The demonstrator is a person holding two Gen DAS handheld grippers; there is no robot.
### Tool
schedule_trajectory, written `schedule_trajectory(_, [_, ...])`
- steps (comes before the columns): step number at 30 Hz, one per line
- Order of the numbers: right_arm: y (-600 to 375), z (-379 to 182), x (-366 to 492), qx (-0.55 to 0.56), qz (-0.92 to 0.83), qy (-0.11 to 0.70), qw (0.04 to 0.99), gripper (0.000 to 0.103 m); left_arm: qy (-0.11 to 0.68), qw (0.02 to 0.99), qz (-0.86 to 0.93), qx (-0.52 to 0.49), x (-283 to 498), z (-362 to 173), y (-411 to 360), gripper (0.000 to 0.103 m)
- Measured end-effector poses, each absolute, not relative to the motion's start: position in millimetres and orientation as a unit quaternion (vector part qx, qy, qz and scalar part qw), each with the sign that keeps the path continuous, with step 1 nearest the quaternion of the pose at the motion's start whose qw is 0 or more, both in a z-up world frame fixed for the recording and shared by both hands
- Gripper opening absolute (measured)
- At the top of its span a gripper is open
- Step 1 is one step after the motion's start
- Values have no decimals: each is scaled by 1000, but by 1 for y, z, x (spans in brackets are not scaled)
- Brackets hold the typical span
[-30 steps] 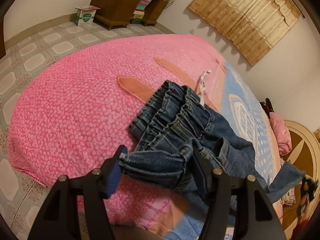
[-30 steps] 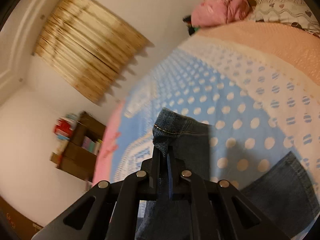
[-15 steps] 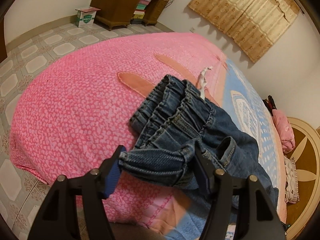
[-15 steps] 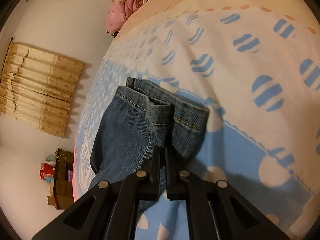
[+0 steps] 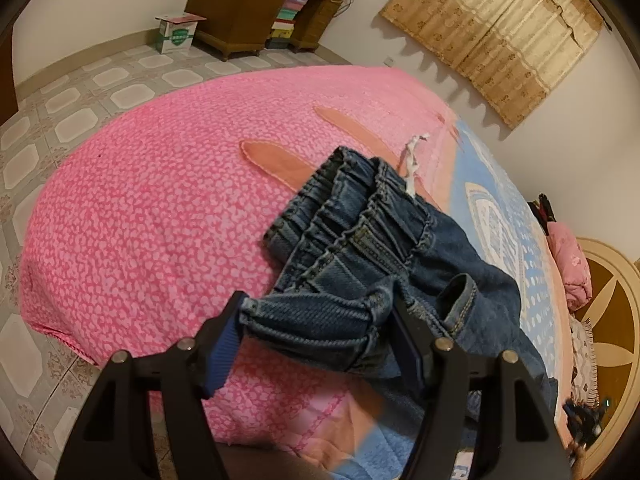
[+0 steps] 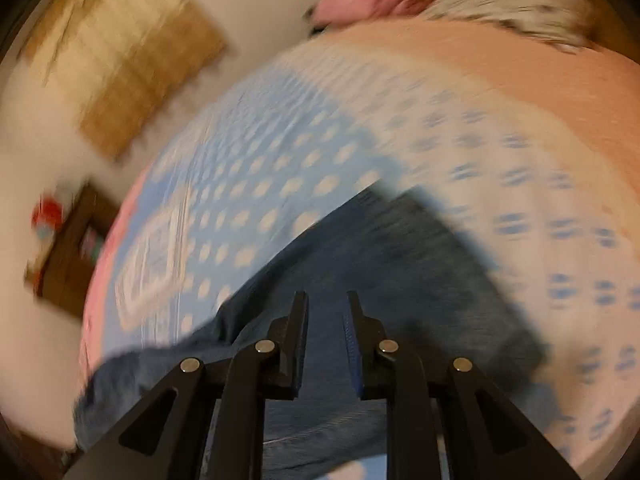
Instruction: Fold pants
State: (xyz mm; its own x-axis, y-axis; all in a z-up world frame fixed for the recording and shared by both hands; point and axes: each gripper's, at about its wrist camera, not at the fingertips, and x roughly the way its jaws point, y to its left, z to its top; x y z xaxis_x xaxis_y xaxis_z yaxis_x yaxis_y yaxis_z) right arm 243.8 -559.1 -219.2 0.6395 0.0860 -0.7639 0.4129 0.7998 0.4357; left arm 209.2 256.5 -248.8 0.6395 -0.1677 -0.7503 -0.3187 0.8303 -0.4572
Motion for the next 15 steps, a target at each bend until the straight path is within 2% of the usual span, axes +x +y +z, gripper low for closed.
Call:
schedule_trajectory(6, [-487,-272,347,205,-61,526,823,19,425,858,51,-285,209,-250,257,77])
schedule_trajectory(9, [-525,-271,354,290,-118,462,830,16,426,858,51,-282,210,-251,260,79])
schedule_trajectory(12, [-586,-273,318,396,-221,385,804,16,426,859,47,-281,210,-251,263,81])
schedule_trajectory(15, [-597,-264,283,411,-186,373,811,18,427,857,46,-286,213,-254,267,83])
